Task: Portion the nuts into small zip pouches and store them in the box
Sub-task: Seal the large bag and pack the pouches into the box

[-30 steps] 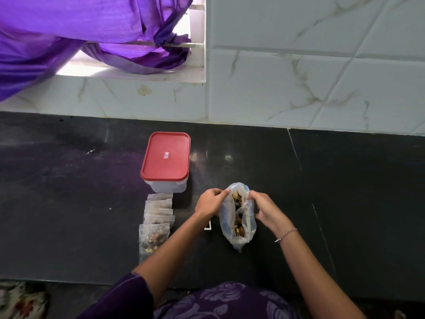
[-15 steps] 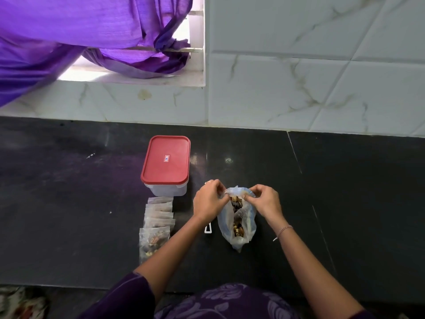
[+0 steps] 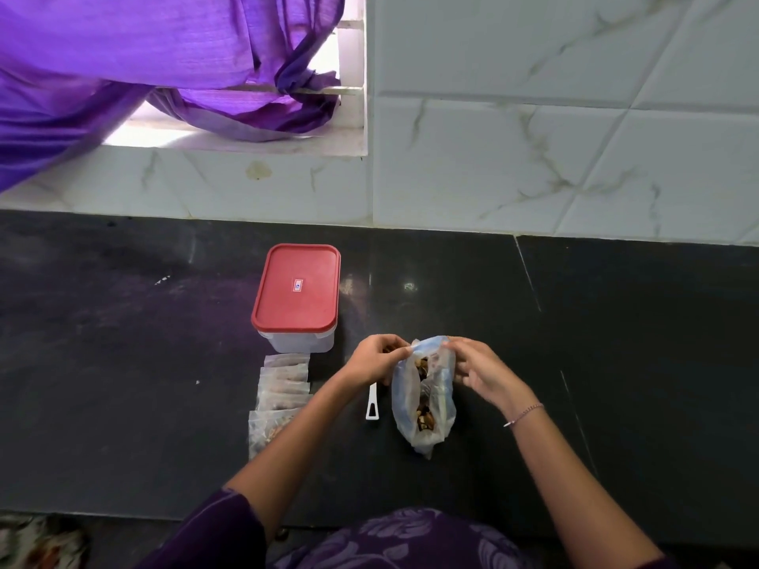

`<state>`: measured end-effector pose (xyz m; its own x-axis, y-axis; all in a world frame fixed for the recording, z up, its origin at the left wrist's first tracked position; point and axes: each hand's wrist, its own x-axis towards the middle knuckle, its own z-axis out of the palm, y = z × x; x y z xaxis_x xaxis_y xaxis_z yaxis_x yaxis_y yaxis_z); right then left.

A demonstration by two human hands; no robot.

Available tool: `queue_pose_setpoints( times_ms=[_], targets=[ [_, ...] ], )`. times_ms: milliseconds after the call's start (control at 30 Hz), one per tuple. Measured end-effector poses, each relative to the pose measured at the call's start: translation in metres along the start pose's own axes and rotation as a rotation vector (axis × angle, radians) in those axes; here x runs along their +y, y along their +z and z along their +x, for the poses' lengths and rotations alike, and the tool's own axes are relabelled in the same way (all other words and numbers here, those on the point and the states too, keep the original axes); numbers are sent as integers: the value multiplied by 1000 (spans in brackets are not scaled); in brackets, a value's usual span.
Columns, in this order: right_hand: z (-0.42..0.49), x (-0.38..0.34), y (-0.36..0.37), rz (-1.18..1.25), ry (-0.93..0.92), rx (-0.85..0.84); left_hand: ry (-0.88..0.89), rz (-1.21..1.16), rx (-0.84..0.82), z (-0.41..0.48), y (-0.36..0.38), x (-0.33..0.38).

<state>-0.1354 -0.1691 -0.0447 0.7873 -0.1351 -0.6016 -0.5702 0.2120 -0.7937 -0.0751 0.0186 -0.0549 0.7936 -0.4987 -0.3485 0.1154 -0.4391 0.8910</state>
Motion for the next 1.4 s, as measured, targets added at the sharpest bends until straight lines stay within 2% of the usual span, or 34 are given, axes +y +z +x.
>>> queue_pose_setpoints(
  times_ms=[167, 367, 533, 633, 733, 800, 900, 1000, 1133, 1233, 1400],
  targets=[
    [0, -6, -10, -65, -29, -94, 105, 152, 36, 1, 1, -1],
    [1, -13, -3, -339, -173, -98, 91, 385, -106, 4, -5, 2],
    [3, -9, 8, -670, -363, 91, 201, 648, 121, 1, 0, 6],
    [3, -6, 20, -873, -493, 210, 228, 672, 200, 1, 7, 7],
    [6, 0, 25, -787, -524, 225, 229, 649, 262, 2, 13, 8],
    [3, -2, 20, -545, -411, 100, 219, 581, 255, 2, 13, 8],
    [-2, -8, 6, -228, -234, -137, 152, 400, 123, 4, 5, 10],
    [-1, -11, -5, -164, -150, -162, 70, 212, 15, 5, -4, 9],
    [-1, -15, -5, -396, -179, -88, 127, 263, -27, 5, -8, 10],
    [-3, -19, 3, -518, -248, 10, 206, 311, 83, 7, -6, 10],
    [0, -14, 24, -938, -540, 375, 356, 476, 324, 7, 8, 13]
  ],
)
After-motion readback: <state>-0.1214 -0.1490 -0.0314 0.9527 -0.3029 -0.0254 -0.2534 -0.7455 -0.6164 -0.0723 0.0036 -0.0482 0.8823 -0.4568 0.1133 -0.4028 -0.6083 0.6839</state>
